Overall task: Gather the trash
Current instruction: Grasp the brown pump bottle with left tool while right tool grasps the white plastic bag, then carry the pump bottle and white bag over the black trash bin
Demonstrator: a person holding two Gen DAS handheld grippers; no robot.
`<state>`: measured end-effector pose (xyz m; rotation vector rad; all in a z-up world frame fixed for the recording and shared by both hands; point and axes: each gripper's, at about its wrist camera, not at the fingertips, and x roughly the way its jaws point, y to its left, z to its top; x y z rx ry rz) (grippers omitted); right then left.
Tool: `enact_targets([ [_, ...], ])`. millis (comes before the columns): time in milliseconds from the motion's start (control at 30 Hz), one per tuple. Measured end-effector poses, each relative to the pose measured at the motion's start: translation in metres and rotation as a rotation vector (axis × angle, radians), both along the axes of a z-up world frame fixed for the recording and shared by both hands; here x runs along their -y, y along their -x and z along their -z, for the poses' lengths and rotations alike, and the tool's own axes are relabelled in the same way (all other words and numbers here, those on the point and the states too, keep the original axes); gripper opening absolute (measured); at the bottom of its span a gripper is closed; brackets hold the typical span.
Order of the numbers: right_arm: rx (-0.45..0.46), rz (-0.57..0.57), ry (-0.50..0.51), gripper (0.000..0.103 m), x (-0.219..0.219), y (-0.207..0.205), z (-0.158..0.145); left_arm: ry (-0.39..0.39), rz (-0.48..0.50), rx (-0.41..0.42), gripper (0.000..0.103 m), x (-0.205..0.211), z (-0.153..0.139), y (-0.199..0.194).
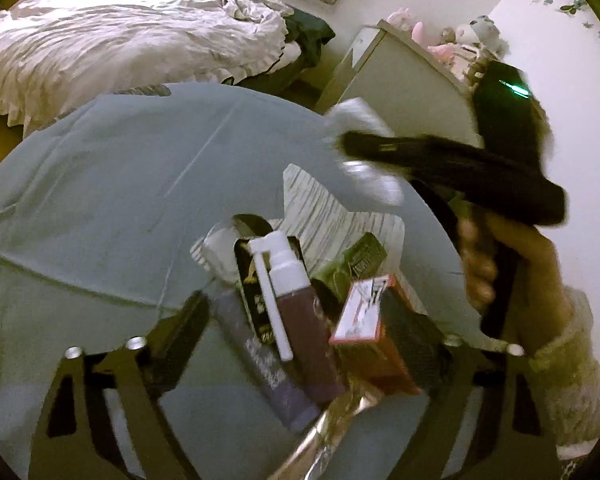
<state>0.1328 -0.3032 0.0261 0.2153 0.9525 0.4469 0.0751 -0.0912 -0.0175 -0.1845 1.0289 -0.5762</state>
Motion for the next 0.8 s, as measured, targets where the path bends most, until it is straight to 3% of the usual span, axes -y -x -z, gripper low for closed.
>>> enact_targets([
  [133,0.036,0.031,-0.050,0.050,0.027,0.027,-0.010,-0.097,-0.005,0.000,0.053,0.014,0.008,-0.008],
  [233,0.041,0.043,-0.040,0.050,0.040,0.041,-0.010,-0.138,-0.022,0.016,0.042,0.012,0.014,-0.007],
  [400,0.031,0.066,-0.049,0.050,0.058,0.055,-0.001,-0.209,-0.062,0.038,0.037,-0.011,0.013,0.003],
  [633,0.035,0.050,-0.063,0.050,0.059,0.061,0.009,-0.089,-0.101,0.015,0.030,-0.052,0.012,0.011],
  [800,0.101,0.071,-0.108,0.050,0.071,0.068,-0.003,-0.004,-0.119,0.071,0.023,-0.057,-0.014,0.009],
])
